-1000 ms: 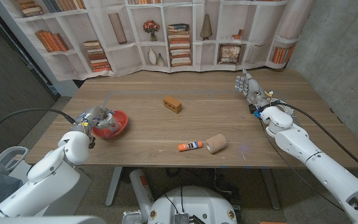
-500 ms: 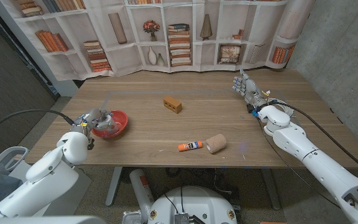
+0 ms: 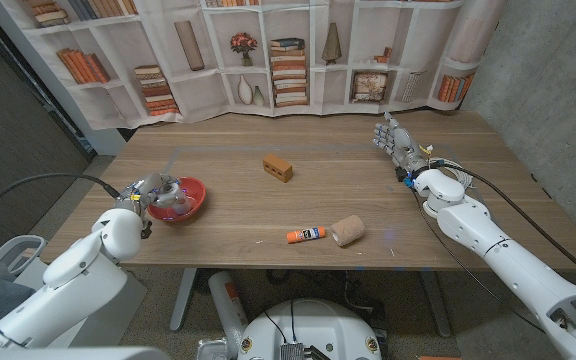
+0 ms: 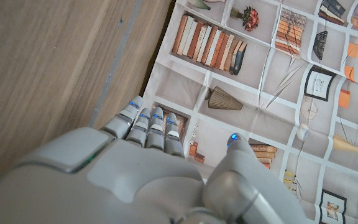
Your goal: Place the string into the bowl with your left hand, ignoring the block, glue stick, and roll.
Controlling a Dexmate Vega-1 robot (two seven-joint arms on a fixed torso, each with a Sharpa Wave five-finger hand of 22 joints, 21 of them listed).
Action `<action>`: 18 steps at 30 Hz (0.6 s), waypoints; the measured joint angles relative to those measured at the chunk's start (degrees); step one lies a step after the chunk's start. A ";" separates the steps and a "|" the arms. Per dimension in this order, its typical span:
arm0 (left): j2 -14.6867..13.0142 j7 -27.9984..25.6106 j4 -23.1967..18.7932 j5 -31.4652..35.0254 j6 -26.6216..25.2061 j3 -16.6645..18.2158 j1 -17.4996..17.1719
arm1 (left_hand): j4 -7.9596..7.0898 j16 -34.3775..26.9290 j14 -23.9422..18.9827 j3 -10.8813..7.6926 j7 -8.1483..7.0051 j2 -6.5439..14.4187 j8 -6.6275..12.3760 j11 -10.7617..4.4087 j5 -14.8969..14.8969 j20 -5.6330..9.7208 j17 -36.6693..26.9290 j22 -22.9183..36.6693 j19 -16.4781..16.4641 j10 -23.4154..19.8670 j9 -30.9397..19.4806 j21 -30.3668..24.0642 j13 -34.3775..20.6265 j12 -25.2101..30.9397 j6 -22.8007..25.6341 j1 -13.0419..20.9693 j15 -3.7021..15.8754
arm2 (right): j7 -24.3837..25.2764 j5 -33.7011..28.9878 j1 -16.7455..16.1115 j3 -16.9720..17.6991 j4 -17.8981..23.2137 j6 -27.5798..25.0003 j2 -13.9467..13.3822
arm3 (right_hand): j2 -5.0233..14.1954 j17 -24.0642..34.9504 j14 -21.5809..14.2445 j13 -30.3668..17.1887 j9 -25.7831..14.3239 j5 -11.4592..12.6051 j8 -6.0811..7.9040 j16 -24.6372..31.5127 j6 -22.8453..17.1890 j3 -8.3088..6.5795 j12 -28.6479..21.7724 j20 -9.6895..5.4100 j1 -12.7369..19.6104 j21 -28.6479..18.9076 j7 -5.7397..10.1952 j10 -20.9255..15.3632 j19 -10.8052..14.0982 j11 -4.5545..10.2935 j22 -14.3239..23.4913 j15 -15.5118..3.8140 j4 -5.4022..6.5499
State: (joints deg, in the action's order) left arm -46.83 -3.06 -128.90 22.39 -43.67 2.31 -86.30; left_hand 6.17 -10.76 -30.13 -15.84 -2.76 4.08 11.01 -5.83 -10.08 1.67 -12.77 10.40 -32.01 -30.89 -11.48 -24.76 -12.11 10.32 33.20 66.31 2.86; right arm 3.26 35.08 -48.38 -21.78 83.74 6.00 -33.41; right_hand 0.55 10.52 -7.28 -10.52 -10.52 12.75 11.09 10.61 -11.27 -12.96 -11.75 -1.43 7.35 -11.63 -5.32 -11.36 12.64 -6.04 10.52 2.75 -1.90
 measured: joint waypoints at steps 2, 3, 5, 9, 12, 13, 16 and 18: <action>-0.09 0.21 0.05 -0.07 -0.11 -0.13 0.16 | -0.26 0.30 2.13 -0.12 -0.33 0.09 0.00 -0.39 0.00 -1.68 0.22 0.00 1.68 1.94 -0.13 0.92 0.00 0.00 -1.16 -0.19 -0.07 | -0.02 0.00 0.03 -0.02 -0.08 -0.04 0.03 | 0.00 0.00 0.00 0.00 0.00 0.00 0.00 0.00 0.00 0.00 0.00 0.00 0.00 0.00 0.00 0.00 0.00 0.00 0.00 0.00 0.00; -0.22 0.36 0.10 -0.09 -0.31 -0.34 0.40 | -0.26 0.40 3.07 -0.12 -0.42 0.10 0.00 -0.53 -0.06 -2.39 0.28 0.00 2.39 2.79 -0.14 1.31 0.00 0.00 -1.66 -0.19 -0.10 | -0.03 0.00 0.10 -0.04 -0.18 -0.08 0.06 | 0.00 0.00 0.00 0.00 0.00 0.00 0.00 0.00 0.00 0.00 0.00 0.00 0.00 0.00 0.00 0.00 0.00 0.00 0.00 0.00 0.00; -0.29 0.45 0.13 -0.10 -0.52 -0.45 0.53 | -0.43 0.40 4.52 0.04 -0.37 0.13 -0.21 -0.63 -0.39 -3.36 0.29 0.00 3.75 4.10 -0.13 1.97 0.00 0.00 -2.56 -0.62 -0.36 | -0.04 0.00 0.18 -0.06 -0.23 -0.11 0.07 | 0.00 0.00 0.00 0.00 0.00 0.00 0.00 0.00 0.00 0.00 0.00 0.00 0.00 0.00 0.00 0.00 0.00 0.00 0.00 0.00 0.00; -0.37 0.63 0.26 -0.24 -0.80 -0.74 0.93 | -0.59 0.41 6.80 0.19 -0.44 0.35 -0.21 -0.42 -0.40 -5.16 0.53 0.00 5.96 5.87 -0.13 3.15 0.00 0.00 -4.07 -1.16 -1.69 | -0.09 -0.03 0.38 -0.13 -0.35 -0.23 0.09 | 0.00 0.00 0.00 0.00 0.00 0.00 0.00 0.00 0.00 0.00 0.00 0.00 0.00 0.00 0.00 0.00 0.00 0.00 0.00 0.00 0.00; -0.37 0.79 0.39 -0.46 -0.94 -0.83 1.14 | -0.66 0.41 7.89 0.27 -0.30 0.09 -0.21 -0.50 -0.40 -5.98 0.79 0.01 7.26 7.03 -0.13 3.81 0.00 0.00 -4.38 -1.83 -1.93 | -0.11 -0.06 0.51 -0.18 -0.43 -0.35 0.10 | 0.00 0.00 0.00 0.00 0.00 0.00 0.00 0.00 0.00 0.00 0.00 0.00 0.00 0.00 0.00 0.00 0.00 0.00 0.00 0.00 0.00; -0.38 0.84 0.43 -0.55 -1.00 -0.84 1.18 | -0.69 0.41 8.11 0.30 -0.22 0.08 -0.21 -0.33 -0.40 -6.21 0.80 0.01 7.64 7.29 -0.13 3.81 0.00 0.00 -4.91 -1.84 -2.15 | -0.12 -0.07 0.56 -0.20 -0.44 -0.38 0.10 | 0.00 0.00 0.00 0.00 0.00 0.00 0.00 0.00 0.00 0.00 0.00 0.00 0.00 0.00 0.00 0.00 0.00 0.00 0.00 0.00 0.00; -0.38 0.99 0.50 -0.75 -1.16 -0.87 1.32 | -0.88 0.43 9.21 0.53 -0.11 -0.14 -0.21 -0.22 -0.49 -6.92 0.79 -0.10 8.36 8.18 -0.13 4.50 0.00 0.00 -5.79 -2.07 -2.69 | -0.14 -0.12 0.65 -0.25 -0.51 -0.48 0.13 | 0.00 0.00 0.00 0.00 0.00 0.00 0.00 0.00 0.00 0.00 0.00 0.00 0.00 0.00 0.00 -0.13 0.00 0.13 0.00 0.00 0.00; -0.37 1.07 0.53 -0.85 -1.20 -0.87 1.34 | -0.82 0.43 10.12 0.80 0.21 -0.22 -0.20 -0.12 -0.84 -7.25 1.04 -0.27 9.11 9.30 -0.13 4.91 0.00 0.00 -6.36 -2.15 -3.01 | -0.19 -0.15 0.70 -0.27 -0.55 -0.51 0.14 | 0.00 0.00 0.00 0.01 0.00 0.00 0.00 0.00 0.00 0.00 0.00 0.00 0.00 0.00 0.00 -0.31 0.00 0.31 0.00 0.00 0.00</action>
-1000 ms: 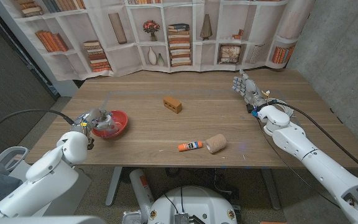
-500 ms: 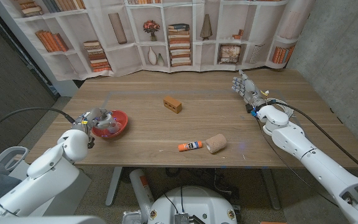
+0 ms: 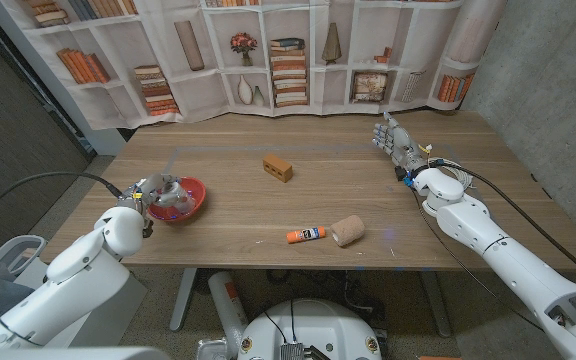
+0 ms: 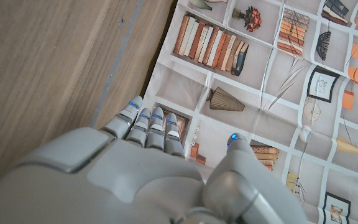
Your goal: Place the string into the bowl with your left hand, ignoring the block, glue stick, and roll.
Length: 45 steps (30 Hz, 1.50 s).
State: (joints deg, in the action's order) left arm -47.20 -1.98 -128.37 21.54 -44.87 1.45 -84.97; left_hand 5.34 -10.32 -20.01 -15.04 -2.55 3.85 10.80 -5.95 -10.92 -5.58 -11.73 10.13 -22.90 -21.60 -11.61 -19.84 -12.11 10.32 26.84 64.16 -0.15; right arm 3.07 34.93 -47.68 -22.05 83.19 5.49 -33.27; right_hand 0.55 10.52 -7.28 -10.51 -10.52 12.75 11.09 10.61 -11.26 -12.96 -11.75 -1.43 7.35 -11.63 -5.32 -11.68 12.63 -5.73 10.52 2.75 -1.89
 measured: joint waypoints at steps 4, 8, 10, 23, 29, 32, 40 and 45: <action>0.05 0.14 0.01 -0.22 -0.05 0.18 0.00 | -0.52 0.00 1.79 0.52 0.53 -0.66 -0.23 0.34 -0.04 -0.71 0.21 -0.01 0.89 1.76 0.00 0.75 0.00 0.00 -1.71 -0.68 -0.63 | -0.07 -0.06 0.07 -0.05 -0.08 -0.02 0.04 | 0.00 0.00 0.00 0.00 0.00 0.00 0.00 0.00 0.00 0.00 0.00 0.00 0.00 0.00 0.00 0.00 0.00 0.00 0.00 0.00 0.00; 0.34 0.58 0.02 -1.00 -0.07 0.70 0.00 | -1.28 0.01 3.68 1.76 0.77 -1.29 -0.22 0.43 -0.34 -1.37 0.30 -0.01 1.99 3.23 0.00 1.72 0.13 0.00 -3.71 -2.76 -0.69 | -0.18 -0.13 0.36 -0.20 -0.31 -0.03 0.16 | 0.00 0.00 0.00 0.00 0.00 0.00 0.00 0.00 -0.22 0.00 0.00 0.00 0.00 0.00 0.22 0.00 0.00 0.00 0.00 0.00 0.00; 0.43 0.76 0.05 -1.28 -0.03 0.92 0.00 | -1.97 0.01 4.28 2.46 0.80 -1.75 -0.22 0.53 -0.38 -1.66 0.52 0.00 2.45 4.18 0.00 2.24 0.13 0.00 -4.73 -4.09 -0.95 | -0.23 -0.15 0.42 -0.22 -0.37 -0.04 0.20 | 0.00 0.00 0.00 0.00 0.00 0.00 0.00 0.00 -0.31 0.17 0.00 0.00 0.00 0.00 0.31 0.00 0.00 0.00 0.00 0.00 -0.17; 0.28 2.42 0.62 -2.94 0.79 1.56 0.99 | -4.16 0.00 7.21 5.11 1.29 -3.46 -0.45 1.68 -1.59 -4.04 0.55 0.09 4.83 7.98 0.01 3.99 0.13 0.00 -10.32 -8.73 -1.57 | -0.20 -0.24 0.60 -0.30 -0.51 -0.09 0.31 | 0.00 0.00 0.00 0.00 0.00 0.00 0.00 0.00 -0.31 0.24 0.00 0.00 0.00 0.00 0.31 0.00 0.00 0.00 0.00 0.00 -0.24; 0.10 2.73 0.92 -3.34 1.19 1.65 1.47 | -4.62 0.00 7.79 5.92 1.20 -3.76 -0.45 0.22 -2.06 -4.30 0.55 0.15 5.09 9.80 0.01 4.75 0.13 0.00 -12.45 -10.10 -1.59 | 0.12 -0.26 0.54 -0.29 -0.28 -0.09 0.32 | 0.00 0.00 0.00 0.00 0.00 0.00 0.00 0.00 -0.09 0.24 0.00 0.00 0.00 0.00 0.52 0.01 0.00 0.00 0.00 0.00 -0.24; 0.03 3.03 1.01 -3.67 1.42 1.70 1.67 | -4.77 0.00 8.04 6.08 1.11 -3.76 -0.45 0.22 -2.22 -4.36 0.55 0.15 5.15 9.79 0.01 4.82 0.13 0.00 -12.53 -10.10 -1.84 | 0.34 -0.29 0.30 -0.16 0.13 -0.09 0.29 | 0.00 0.00 -0.11 0.00 0.00 0.00 0.00 0.00 -0.09 0.24 0.00 0.00 0.00 0.00 0.52 0.01 0.00 -0.01 0.00 0.11 -0.24; -0.11 3.25 0.94 -4.00 1.86 2.07 1.77 | -5.02 0.00 8.98 6.32 1.52 -3.99 -0.44 0.51 -2.66 -4.88 0.55 0.15 5.67 11.16 0.16 5.35 0.12 0.00 -13.56 -10.76 -2.28 | 0.61 -0.37 0.03 0.04 0.59 0.00 0.17 | 0.00 0.00 -0.11 0.00 0.00 0.00 0.00 0.00 -0.09 0.24 0.00 0.00 0.00 0.00 0.52 0.01 0.00 -0.01 0.00 0.11 -0.24; -0.28 3.32 0.21 -4.01 1.91 2.26 1.62 | -5.24 0.00 9.52 6.55 1.52 -3.90 -0.44 0.52 -2.67 -5.18 0.54 0.15 5.97 11.53 0.16 5.68 0.37 0.00 -14.16 -11.14 -2.42 | 0.64 -0.39 -0.09 0.12 0.75 0.26 0.12 | 0.00 0.00 -0.32 0.00 0.00 0.00 0.00 0.00 -0.09 0.24 0.00 0.00 0.00 0.00 0.52 0.01 0.00 -0.01 0.00 0.31 -0.24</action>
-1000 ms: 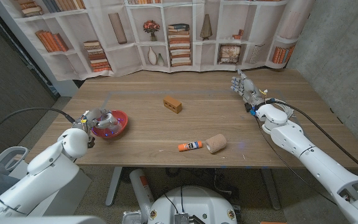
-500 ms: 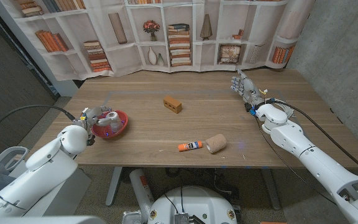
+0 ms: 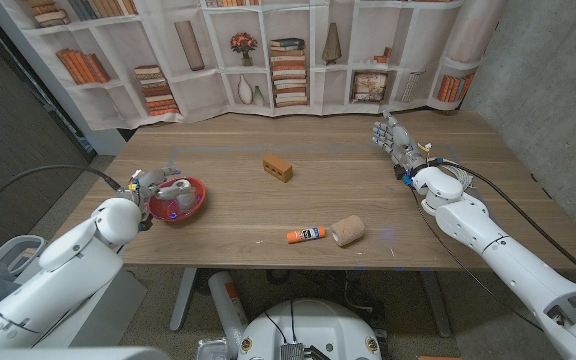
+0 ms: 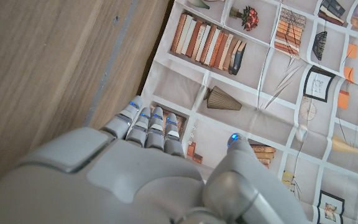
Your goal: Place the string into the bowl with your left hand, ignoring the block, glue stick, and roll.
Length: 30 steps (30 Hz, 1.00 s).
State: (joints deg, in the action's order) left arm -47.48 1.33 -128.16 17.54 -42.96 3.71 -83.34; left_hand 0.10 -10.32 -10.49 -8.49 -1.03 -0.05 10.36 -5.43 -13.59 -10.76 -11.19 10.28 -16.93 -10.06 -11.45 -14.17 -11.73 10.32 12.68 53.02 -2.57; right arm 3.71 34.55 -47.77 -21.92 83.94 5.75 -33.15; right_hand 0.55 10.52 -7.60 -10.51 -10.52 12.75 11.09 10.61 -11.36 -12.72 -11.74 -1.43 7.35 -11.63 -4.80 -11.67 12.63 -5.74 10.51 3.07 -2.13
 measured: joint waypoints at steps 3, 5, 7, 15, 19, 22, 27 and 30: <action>0.00 0.00 -0.42 0.01 0.00 0.19 -0.19 | 0.00 0.00 0.09 0.00 0.00 -0.16 0.00 -0.10 0.00 0.00 0.00 0.00 0.00 0.10 0.00 0.00 0.02 0.00 0.00 -0.16 0.09 | 0.00 0.00 -0.13 0.08 0.07 0.14 -0.03 | 0.00 0.00 0.00 0.00 0.00 0.00 0.00 0.00 0.00 0.00 0.00 0.00 0.00 0.00 0.00 0.00 0.00 0.00 0.00 0.00 0.00; 0.03 0.00 -0.78 0.08 -0.01 0.39 -0.31 | -0.16 0.00 0.09 0.16 0.00 -0.16 0.00 -0.30 0.00 -0.11 0.00 0.00 0.11 0.30 0.00 0.00 0.02 0.00 0.00 -0.16 0.10 | 0.01 0.00 -0.25 0.14 0.13 0.26 -0.08 | 0.00 0.00 0.00 0.00 0.00 0.00 0.00 0.00 0.00 0.00 0.00 0.00 0.00 0.00 0.00 0.00 0.00 0.00 0.00 0.00 0.00; 0.10 0.00 -0.98 0.11 -0.02 0.52 -0.42 | -0.23 0.00 0.09 0.23 0.00 -0.16 0.00 -0.30 0.00 -0.31 0.00 0.00 0.31 0.30 0.00 0.00 0.02 0.00 0.00 -0.16 0.09 | 0.01 0.01 -0.30 0.17 0.18 0.39 -0.11 | 0.00 0.00 0.00 0.00 0.00 0.00 0.00 0.00 0.00 0.00 0.00 0.00 0.00 0.00 0.00 0.00 0.00 0.00 0.00 0.00 0.00; 0.30 -0.07 -2.45 0.58 -0.12 1.39 -1.06 | -0.29 0.00 0.08 0.29 0.00 -0.16 0.27 -0.30 -0.43 -0.60 0.00 -0.01 0.60 0.30 0.00 0.44 0.02 0.29 0.01 -0.60 0.10 | 0.01 0.19 -0.81 0.50 0.62 0.73 -0.39 | 0.00 0.00 0.00 0.00 0.00 0.00 0.00 0.00 0.00 0.00 0.00 0.00 0.00 0.00 0.00 0.00 0.00 0.00 0.00 0.00 0.00; 0.35 -0.16 -3.24 1.10 -0.30 1.92 -1.45 | -0.48 0.00 0.08 0.48 0.00 -0.16 0.27 -0.52 -0.43 -0.91 0.00 -0.01 0.91 0.07 -0.01 0.44 0.02 0.50 0.01 -0.60 0.10 | 0.01 0.28 -1.09 0.64 0.92 0.83 -0.56 | 0.00 0.00 0.01 0.00 0.00 0.00 0.00 0.00 0.00 0.00 0.00 0.00 0.00 0.00 0.00 0.00 0.00 0.00 0.00 -0.01 0.00; 0.48 -0.24 -4.17 1.60 -0.48 2.61 -1.92 | -0.48 0.00 0.08 0.48 0.00 -0.38 0.27 -0.52 -0.43 -0.92 0.00 -0.01 0.92 0.07 -0.01 0.44 0.02 0.50 0.01 -0.83 0.10 | 0.03 0.33 -1.30 0.77 1.13 0.94 -0.68 | 0.00 0.00 0.01 0.00 0.00 0.00 0.00 0.00 0.00 0.00 0.00 0.00 0.00 0.00 -0.01 0.00 0.00 0.00 0.00 -0.01 0.00; 0.94 -0.47 -5.52 2.31 -0.49 3.86 -2.82 | -0.49 0.00 0.07 0.49 -0.21 -0.38 0.27 -0.51 -0.88 -1.23 -0.01 -0.01 1.23 0.07 -0.01 0.88 0.01 0.50 0.22 -0.83 0.11 | 0.08 0.41 -1.53 0.87 1.33 1.07 -0.80 | 0.00 0.00 0.01 0.00 0.00 0.00 0.00 0.00 0.00 0.00 0.00 0.00 0.00 0.00 -0.01 0.00 0.00 0.00 0.00 -0.01 0.00; 1.28 -0.55 -6.31 2.73 -0.46 4.57 -3.28 | -0.71 -0.29 0.51 0.71 -0.22 -0.08 0.51 -0.82 -0.88 -1.23 -0.01 0.02 1.23 -0.24 -0.01 0.88 0.01 0.71 0.22 -1.13 0.54 | 0.10 0.45 -1.62 0.93 1.40 1.18 -0.83 | 0.00 0.00 0.01 0.00 0.00 0.00 0.00 0.00 0.00 0.24 0.00 0.00 0.00 0.00 -0.01 0.00 0.00 0.00 0.00 -0.01 -0.24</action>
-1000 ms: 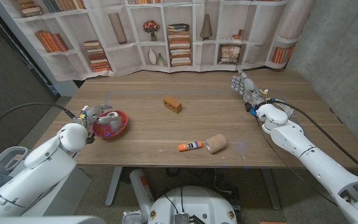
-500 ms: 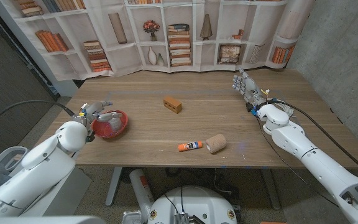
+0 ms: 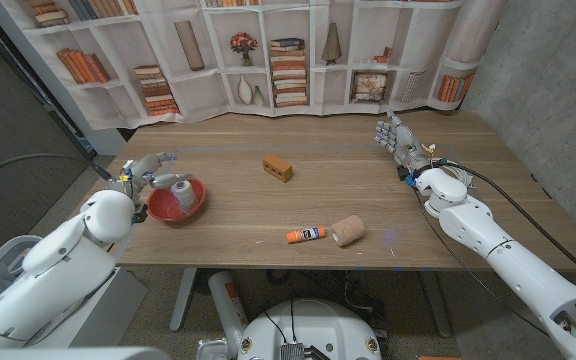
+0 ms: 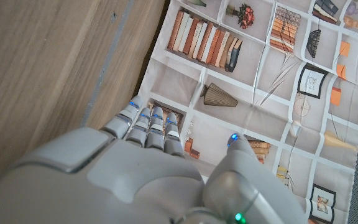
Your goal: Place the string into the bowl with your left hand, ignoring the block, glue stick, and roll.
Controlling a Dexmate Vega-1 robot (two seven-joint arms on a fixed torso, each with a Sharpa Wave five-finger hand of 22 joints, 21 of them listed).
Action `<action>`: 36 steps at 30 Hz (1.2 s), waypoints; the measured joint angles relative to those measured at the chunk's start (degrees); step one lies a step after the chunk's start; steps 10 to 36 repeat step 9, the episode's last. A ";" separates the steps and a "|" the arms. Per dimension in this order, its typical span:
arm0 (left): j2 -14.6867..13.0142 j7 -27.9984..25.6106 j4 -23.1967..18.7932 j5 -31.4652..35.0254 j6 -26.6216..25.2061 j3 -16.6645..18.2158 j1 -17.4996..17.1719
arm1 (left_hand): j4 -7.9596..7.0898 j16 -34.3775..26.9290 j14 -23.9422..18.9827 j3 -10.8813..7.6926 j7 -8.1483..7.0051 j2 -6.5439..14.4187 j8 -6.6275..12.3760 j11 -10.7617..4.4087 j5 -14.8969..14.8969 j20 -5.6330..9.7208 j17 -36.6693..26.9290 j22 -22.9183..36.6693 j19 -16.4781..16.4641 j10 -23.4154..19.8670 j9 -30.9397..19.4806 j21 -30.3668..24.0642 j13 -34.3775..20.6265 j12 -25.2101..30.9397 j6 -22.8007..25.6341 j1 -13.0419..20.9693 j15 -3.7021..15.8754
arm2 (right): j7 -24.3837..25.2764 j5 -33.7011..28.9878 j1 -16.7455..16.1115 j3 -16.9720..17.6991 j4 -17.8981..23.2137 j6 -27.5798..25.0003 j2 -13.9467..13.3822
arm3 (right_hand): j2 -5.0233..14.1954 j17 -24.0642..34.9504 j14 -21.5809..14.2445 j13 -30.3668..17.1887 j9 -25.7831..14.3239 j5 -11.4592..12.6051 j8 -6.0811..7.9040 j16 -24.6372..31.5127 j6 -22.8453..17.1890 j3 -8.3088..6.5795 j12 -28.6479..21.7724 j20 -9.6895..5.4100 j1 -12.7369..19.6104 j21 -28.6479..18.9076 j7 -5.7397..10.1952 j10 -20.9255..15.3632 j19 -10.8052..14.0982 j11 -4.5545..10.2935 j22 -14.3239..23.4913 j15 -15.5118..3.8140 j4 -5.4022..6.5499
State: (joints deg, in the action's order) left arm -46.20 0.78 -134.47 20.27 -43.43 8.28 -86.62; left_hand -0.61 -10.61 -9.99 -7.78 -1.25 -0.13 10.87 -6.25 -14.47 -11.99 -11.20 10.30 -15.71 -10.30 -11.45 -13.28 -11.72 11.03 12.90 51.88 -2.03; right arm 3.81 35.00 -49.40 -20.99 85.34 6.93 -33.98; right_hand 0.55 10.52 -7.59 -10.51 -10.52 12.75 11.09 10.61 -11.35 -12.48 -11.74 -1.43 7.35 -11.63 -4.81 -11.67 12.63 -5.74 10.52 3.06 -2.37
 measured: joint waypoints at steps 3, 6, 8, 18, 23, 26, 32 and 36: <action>0.26 -0.05 -0.56 0.55 0.06 0.48 -0.27 | 0.00 -0.01 0.05 0.00 0.00 0.00 0.16 0.00 0.00 -0.29 0.00 0.24 0.29 0.00 0.00 0.00 0.00 0.19 0.00 0.00 0.96 | 0.01 0.03 -0.11 0.07 0.05 0.09 -0.02 | 0.00 0.00 0.00 0.00 0.00 0.00 0.00 0.00 0.00 0.00 0.00 0.00 0.00 0.00 0.00 -0.23 0.00 -0.23 0.00 0.00 0.00; 0.48 -0.05 -0.96 0.92 0.11 0.82 -0.44 | -0.17 -0.01 0.14 0.17 -0.31 0.03 0.20 -0.22 -0.45 -0.29 0.00 0.24 0.29 -0.22 0.00 0.37 0.00 0.23 0.31 -0.03 1.05 | 0.02 0.05 -0.17 0.10 0.06 0.19 -0.02 | 0.00 0.00 0.00 0.00 0.00 0.00 0.00 0.00 0.00 0.00 0.00 0.00 0.00 0.00 0.00 -0.23 0.00 -0.23 0.00 0.00 0.00; 0.54 -0.05 -1.18 1.21 0.23 1.04 -0.51 | -0.23 -0.01 0.12 0.23 -0.31 0.23 0.38 -0.22 -0.45 0.03 0.00 0.24 0.62 -0.22 0.00 0.49 0.00 0.23 0.31 -0.23 1.63 | 0.04 0.07 -0.29 0.15 0.11 0.26 -0.05 | 0.00 0.00 0.00 0.00 0.00 0.00 0.00 0.00 -0.23 0.00 -0.03 -0.01 0.00 0.00 -0.23 -0.32 0.01 -0.14 0.00 0.00 0.00; 0.56 -0.05 -1.24 1.24 0.25 1.10 -0.52 | -0.23 -0.01 0.12 0.23 -0.44 0.01 0.38 -0.36 -0.45 0.44 0.00 0.24 1.03 -0.37 -0.01 0.71 0.00 0.23 0.44 -0.45 1.63 | 0.05 0.07 -0.30 0.15 0.11 0.28 -0.05 | 0.00 0.00 0.00 0.00 0.00 0.00 0.00 0.00 -0.33 0.00 -0.32 -0.04 0.00 0.00 -0.32 -0.45 0.04 -0.01 0.00 0.00 0.00; 0.56 -0.05 -1.24 1.24 0.25 1.10 -0.52 | -0.23 -0.01 0.12 0.23 -0.44 0.01 0.38 -0.36 -0.45 0.44 0.00 0.24 1.03 -0.37 -0.01 0.71 0.00 0.23 0.44 -0.45 1.63 | 0.05 0.07 -0.30 0.15 0.11 0.28 -0.05 | 0.00 0.00 0.00 0.00 0.00 0.00 0.00 0.00 -0.33 0.00 -0.32 -0.04 0.00 0.00 -0.32 -0.45 0.04 -0.01 0.00 0.00 0.00; 0.56 -0.05 -1.24 1.24 0.25 1.10 -0.52 | -0.23 -0.01 0.12 0.23 -0.44 0.01 0.38 -0.36 -0.45 0.44 0.00 0.24 1.03 -0.37 -0.01 0.71 0.00 0.23 0.44 -0.45 1.63 | 0.05 0.07 -0.30 0.15 0.11 0.28 -0.05 | 0.00 0.00 0.00 0.00 0.00 0.00 0.00 0.00 -0.33 0.00 -0.32 -0.04 0.00 0.00 -0.32 -0.45 0.04 -0.01 0.00 0.00 0.00; 0.56 -0.05 -1.24 1.24 0.25 1.10 -0.52 | -0.23 -0.01 0.12 0.23 -0.44 0.01 0.38 -0.36 -0.45 0.44 0.00 0.24 1.03 -0.37 -0.01 0.71 0.00 0.23 0.44 -0.45 1.63 | 0.05 0.07 -0.30 0.15 0.11 0.28 -0.05 | 0.00 0.00 0.00 0.00 0.00 0.00 0.00 0.00 -0.33 0.00 -0.32 -0.04 0.00 0.00 -0.32 -0.45 0.04 -0.01 0.00 0.00 0.00; 0.56 -0.05 -1.24 1.24 0.25 1.10 -0.52 | -0.23 -0.01 0.12 0.23 -0.44 0.01 0.38 -0.36 -0.45 0.44 0.00 0.24 1.03 -0.37 -0.01 0.71 0.00 0.23 0.44 -0.45 1.63 | 0.05 0.07 -0.30 0.15 0.11 0.28 -0.05 | 0.00 0.00 0.00 0.00 0.00 0.00 0.00 0.00 -0.33 0.00 -0.32 -0.04 0.00 0.00 -0.32 -0.45 0.04 -0.01 0.00 0.00 0.00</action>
